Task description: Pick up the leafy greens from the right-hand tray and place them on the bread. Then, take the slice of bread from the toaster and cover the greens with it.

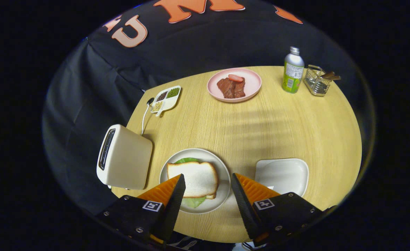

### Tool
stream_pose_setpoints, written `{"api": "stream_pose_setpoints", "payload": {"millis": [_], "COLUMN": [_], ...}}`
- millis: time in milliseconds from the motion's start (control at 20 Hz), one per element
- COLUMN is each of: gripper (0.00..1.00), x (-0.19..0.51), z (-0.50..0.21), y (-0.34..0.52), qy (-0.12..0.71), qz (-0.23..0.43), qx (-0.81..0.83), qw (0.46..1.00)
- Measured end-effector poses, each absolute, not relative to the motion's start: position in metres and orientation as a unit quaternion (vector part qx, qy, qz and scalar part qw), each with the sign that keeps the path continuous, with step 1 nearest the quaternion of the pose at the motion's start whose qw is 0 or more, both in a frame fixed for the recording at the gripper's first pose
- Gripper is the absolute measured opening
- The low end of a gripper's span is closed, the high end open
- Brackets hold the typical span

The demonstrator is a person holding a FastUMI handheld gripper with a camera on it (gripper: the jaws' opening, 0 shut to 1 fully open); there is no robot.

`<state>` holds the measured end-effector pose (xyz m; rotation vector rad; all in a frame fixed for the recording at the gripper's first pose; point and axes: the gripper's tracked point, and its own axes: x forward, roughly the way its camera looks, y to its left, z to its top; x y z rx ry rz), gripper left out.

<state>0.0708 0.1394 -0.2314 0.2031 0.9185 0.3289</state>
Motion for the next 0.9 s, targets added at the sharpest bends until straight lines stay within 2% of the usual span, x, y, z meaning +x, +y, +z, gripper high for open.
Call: {"api": "stream_pose_setpoints", "payload": {"millis": [200, 600, 900], "gripper": [0.99, 0.99, 0.99], "x": [0.075, 0.065, 0.043], "z": [-0.179, -0.054, -0.001], "y": [0.102, 0.016, -0.034], "qy": [0.382, 0.233, 0.143], "qz": [0.122, 0.051, 0.005], "qx": [0.082, 0.065, 0.058], "qw": [0.912, 0.969, 0.988]}}
